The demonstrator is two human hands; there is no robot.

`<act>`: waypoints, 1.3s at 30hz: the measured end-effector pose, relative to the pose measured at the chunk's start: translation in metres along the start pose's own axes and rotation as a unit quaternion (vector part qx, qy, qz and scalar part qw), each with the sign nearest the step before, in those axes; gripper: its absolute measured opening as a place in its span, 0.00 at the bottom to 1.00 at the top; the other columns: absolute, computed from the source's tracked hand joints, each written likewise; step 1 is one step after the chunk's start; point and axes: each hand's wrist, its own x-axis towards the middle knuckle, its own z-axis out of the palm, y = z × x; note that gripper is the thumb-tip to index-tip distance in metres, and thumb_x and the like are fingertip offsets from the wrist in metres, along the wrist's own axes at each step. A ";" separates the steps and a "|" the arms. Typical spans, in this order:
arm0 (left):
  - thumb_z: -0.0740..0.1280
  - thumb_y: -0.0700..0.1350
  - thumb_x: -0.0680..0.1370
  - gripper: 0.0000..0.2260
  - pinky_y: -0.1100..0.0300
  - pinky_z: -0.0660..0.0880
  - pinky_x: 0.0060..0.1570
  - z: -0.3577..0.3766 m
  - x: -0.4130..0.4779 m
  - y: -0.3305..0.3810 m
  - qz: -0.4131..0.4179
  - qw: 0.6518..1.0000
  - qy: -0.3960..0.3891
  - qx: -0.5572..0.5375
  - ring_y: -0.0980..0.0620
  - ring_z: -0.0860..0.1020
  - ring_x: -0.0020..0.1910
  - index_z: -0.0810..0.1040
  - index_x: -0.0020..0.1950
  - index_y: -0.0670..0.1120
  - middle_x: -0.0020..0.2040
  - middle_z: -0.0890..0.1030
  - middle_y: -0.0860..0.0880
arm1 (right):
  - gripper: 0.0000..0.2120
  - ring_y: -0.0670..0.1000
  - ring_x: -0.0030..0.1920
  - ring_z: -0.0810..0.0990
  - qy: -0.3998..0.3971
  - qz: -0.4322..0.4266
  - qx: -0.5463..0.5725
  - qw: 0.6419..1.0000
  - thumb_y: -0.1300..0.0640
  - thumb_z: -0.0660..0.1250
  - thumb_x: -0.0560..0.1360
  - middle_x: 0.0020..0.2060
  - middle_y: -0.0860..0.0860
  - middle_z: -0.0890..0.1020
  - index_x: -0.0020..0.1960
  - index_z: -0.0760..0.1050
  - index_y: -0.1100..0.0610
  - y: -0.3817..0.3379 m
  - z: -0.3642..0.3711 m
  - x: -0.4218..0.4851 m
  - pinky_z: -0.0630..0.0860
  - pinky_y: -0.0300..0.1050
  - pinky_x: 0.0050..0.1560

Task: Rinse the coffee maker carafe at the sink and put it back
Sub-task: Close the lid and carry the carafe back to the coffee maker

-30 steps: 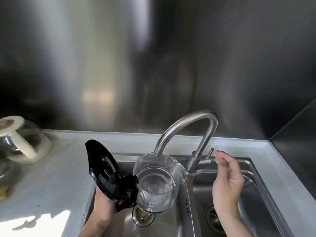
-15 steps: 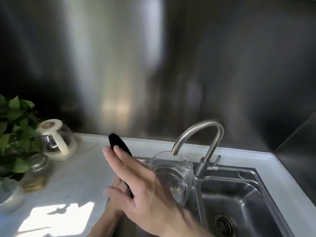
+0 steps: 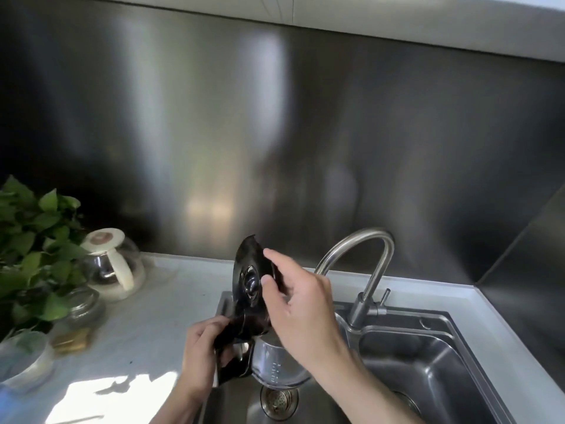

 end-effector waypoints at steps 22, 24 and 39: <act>0.57 0.45 0.75 0.19 0.62 0.57 0.24 -0.049 -0.012 0.075 0.058 0.998 0.010 -0.010 0.52 0.60 0.23 0.71 0.24 0.44 0.20 0.64 0.47 | 0.23 0.19 0.67 0.61 -0.047 0.121 -0.052 0.990 0.57 0.66 0.81 0.73 0.38 0.70 0.76 0.71 0.52 0.040 0.008 -0.020 0.56 0.23 0.72; 0.57 0.45 0.75 0.19 0.64 0.57 0.23 -0.048 -0.015 0.076 0.057 0.998 0.003 -0.017 0.52 0.60 0.22 0.71 0.25 0.43 0.19 0.63 0.47 | 0.27 0.34 0.75 0.63 -0.053 0.173 -0.003 0.984 0.55 0.64 0.83 0.78 0.43 0.68 0.80 0.64 0.52 0.038 0.006 -0.023 0.59 0.37 0.78; 0.59 0.43 0.74 0.20 0.63 0.54 0.23 0.020 -0.060 0.125 0.080 0.989 -0.108 -0.060 0.53 0.59 0.22 0.61 0.27 0.31 0.21 0.62 0.47 | 0.26 0.37 0.70 0.72 0.027 0.242 0.197 0.950 0.43 0.63 0.73 0.70 0.39 0.77 0.70 0.75 0.42 0.005 -0.078 -0.079 0.63 0.45 0.77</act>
